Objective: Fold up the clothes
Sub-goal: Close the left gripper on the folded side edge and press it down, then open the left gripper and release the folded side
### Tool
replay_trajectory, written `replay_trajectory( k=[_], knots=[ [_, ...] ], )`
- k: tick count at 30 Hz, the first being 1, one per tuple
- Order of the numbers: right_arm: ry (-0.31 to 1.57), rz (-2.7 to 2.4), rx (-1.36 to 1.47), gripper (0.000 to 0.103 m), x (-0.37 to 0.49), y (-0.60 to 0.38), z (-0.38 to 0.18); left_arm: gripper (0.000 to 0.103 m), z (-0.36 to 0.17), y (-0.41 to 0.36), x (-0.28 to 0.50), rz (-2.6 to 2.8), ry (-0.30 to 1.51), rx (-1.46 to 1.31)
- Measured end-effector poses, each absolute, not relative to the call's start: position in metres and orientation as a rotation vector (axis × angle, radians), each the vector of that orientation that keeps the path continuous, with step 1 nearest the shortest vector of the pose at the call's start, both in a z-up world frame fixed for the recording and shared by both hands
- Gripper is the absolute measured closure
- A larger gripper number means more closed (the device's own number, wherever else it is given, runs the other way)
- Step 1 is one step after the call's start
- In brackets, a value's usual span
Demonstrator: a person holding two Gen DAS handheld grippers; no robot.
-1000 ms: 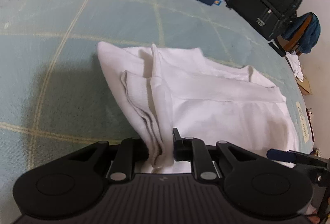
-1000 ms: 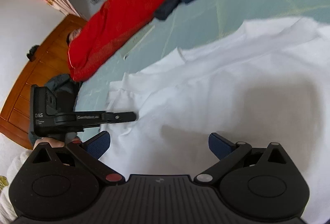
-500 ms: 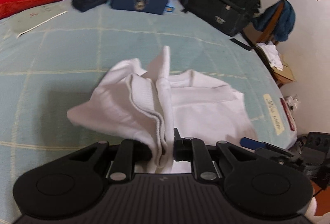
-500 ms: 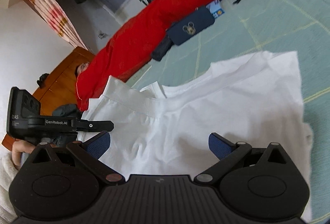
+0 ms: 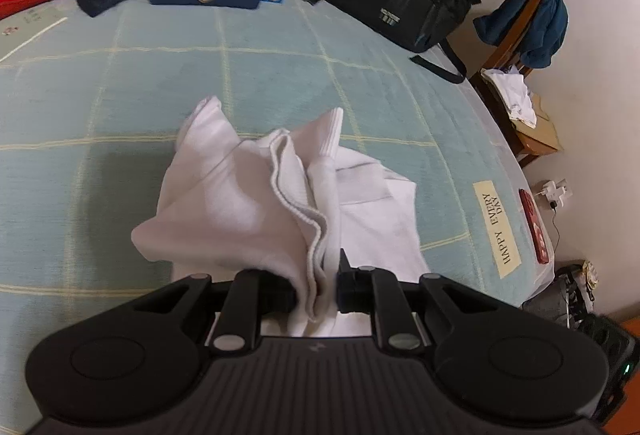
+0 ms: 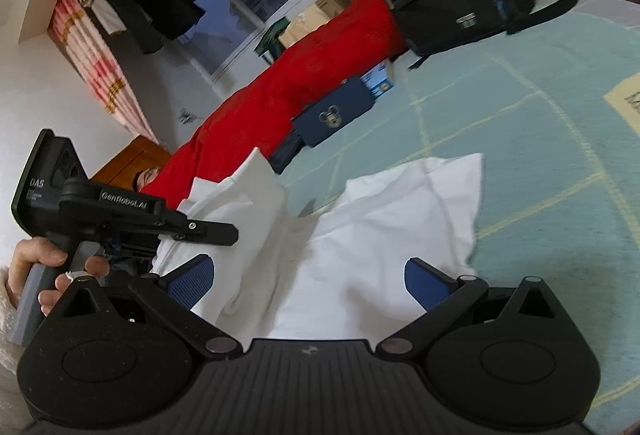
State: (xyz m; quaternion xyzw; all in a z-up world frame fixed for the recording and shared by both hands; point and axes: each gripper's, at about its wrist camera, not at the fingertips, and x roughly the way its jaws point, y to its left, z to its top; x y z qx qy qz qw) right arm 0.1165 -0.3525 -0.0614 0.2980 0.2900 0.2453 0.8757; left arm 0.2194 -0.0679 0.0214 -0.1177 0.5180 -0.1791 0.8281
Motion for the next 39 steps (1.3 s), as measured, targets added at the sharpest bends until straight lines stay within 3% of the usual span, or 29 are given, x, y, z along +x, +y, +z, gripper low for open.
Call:
replay_trajectory(
  k=[14, 20, 23, 27, 33, 39],
  knots=[
    [0.570, 0.423, 0.626, 0.000, 0.104, -0.383, -0.067, 0.086, -0.032, -0.140, 0.239, -0.348, 1.221, -0.229],
    [0.573, 0.371, 0.625, 0.000, 0.096, -0.394, -0.070, 0.063, -0.018, -0.140, 0.228, -0.416, 1.195, -0.261],
    [0.585, 0.354, 0.624, 0.000, 0.095, -0.396, -0.072, 0.056, 0.007, -0.134, 0.214, -0.508, 1.131, -0.290],
    [0.589, 0.341, 0.632, 0.000, 0.091, -0.398, -0.071, 0.039, 0.040, -0.120, 0.182, -0.598, 1.004, -0.252],
    [0.581, 0.327, 0.660, 0.000, 0.083, -0.404, -0.067, 0.031, 0.050, -0.090, 0.120, -0.598, 0.805, 0.012],
    [0.590, 0.338, 0.691, 0.000, 0.073, -0.407, -0.069, 0.029, 0.010, -0.064, 0.059, -0.518, 0.723, 0.251]
  ],
)
